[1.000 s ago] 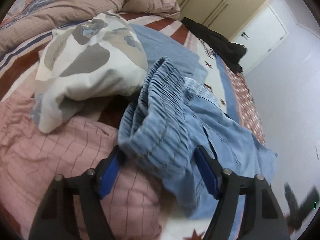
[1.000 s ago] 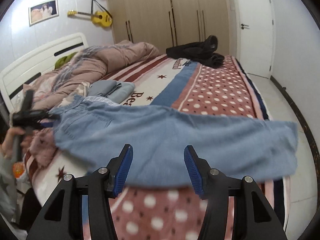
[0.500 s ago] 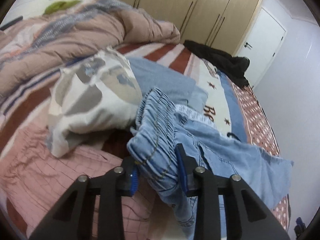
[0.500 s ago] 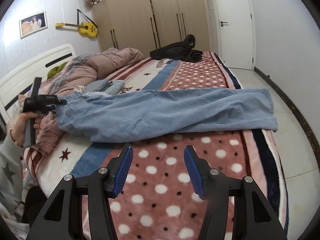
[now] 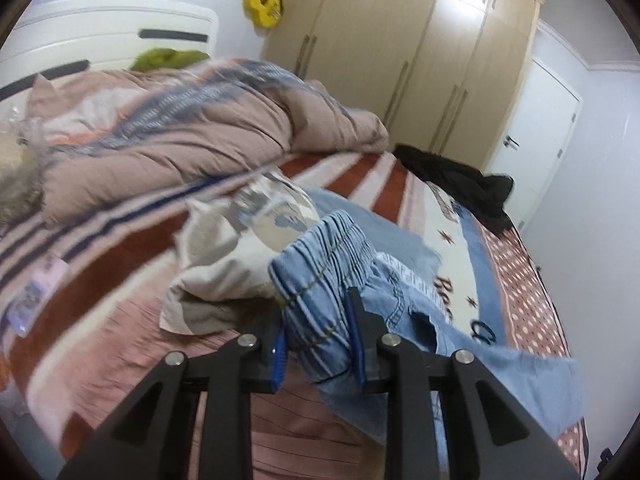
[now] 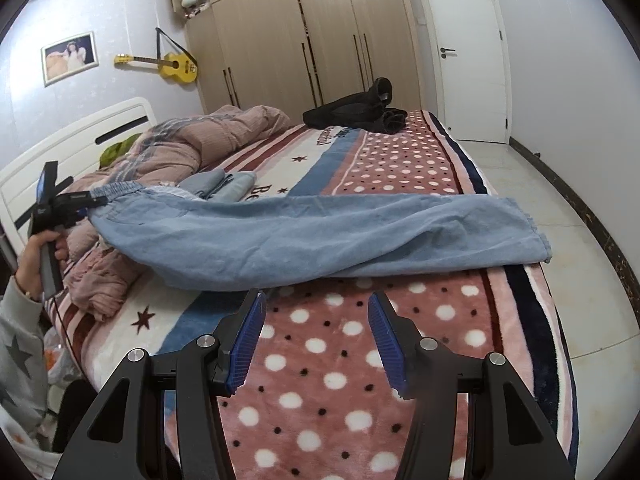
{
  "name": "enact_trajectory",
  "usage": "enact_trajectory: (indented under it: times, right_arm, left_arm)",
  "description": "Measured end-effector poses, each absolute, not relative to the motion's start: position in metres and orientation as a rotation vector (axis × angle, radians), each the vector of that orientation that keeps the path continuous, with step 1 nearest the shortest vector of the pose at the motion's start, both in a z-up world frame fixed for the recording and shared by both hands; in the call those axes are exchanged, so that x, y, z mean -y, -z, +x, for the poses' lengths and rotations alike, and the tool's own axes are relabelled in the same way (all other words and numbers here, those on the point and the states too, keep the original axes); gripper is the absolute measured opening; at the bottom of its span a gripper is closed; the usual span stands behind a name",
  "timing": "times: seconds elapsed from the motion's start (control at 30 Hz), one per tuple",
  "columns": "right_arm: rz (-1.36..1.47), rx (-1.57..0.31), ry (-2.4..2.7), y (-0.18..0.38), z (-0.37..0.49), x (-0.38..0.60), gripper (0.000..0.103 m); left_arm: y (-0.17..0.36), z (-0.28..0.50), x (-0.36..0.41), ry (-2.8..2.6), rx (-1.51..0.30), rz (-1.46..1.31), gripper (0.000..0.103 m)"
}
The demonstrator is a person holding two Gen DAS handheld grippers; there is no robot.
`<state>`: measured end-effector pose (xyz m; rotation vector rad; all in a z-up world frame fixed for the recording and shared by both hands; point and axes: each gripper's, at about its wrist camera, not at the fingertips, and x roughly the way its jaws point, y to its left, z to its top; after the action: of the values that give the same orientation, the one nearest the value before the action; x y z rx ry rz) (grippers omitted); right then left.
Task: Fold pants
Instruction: 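Grasp the elastic waistband with the left gripper and lift it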
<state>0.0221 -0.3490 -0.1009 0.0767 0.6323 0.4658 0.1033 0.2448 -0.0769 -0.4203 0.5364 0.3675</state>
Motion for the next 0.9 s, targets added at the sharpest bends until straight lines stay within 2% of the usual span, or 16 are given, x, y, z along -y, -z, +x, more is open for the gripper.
enact_trajectory:
  times: [0.3,0.4,0.73,0.9]
  right_arm:
    - [0.043,-0.63,-0.503,0.097,0.02,0.329,0.049]
    - [0.046,-0.633,-0.516,0.098,0.02,0.321,0.049]
    - [0.038,-0.626,-0.545,0.097,0.019,0.309,0.049]
    - [0.048,-0.626,-0.541,0.096,0.017,0.313,0.049]
  left_arm:
    - [0.042,0.067,-0.319,-0.547,-0.464,-0.34,0.021]
    - [0.034,0.068,-0.318,-0.502,-0.468,-0.304,0.02]
    - [0.007,0.088,-0.198,-0.199,-0.431,-0.128,0.02]
    - [0.018,0.112,-0.112,-0.027,-0.456,-0.06,0.019]
